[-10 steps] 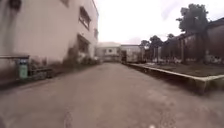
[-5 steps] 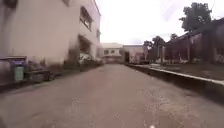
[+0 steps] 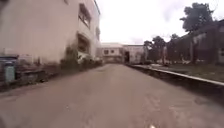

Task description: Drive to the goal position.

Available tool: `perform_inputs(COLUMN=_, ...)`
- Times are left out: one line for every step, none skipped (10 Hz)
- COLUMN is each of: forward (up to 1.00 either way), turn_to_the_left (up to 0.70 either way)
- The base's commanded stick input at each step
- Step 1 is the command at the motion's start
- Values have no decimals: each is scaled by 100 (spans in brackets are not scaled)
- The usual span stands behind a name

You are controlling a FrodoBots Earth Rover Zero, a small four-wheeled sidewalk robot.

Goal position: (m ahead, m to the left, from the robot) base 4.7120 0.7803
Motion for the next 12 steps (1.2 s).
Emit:
perform_inputs(forward=70, turn_to_the_left=0)
perform_inputs(forward=70, turn_to_the_left=0)
perform_inputs(forward=70, turn_to_the_left=0)
perform_inputs(forward=70, turn_to_the_left=0)
perform_inputs(forward=70, turn_to_the_left=0)
perform_inputs(forward=70, turn_to_the_left=0)
perform_inputs(forward=70, turn_to_the_left=0)
perform_inputs(forward=70, turn_to_the_left=0)
perform_inputs(forward=70, turn_to_the_left=0)
perform_inputs(forward=70, turn_to_the_left=3)
perform_inputs(forward=70, turn_to_the_left=27)
perform_inputs(forward=70, turn_to_the_left=35)
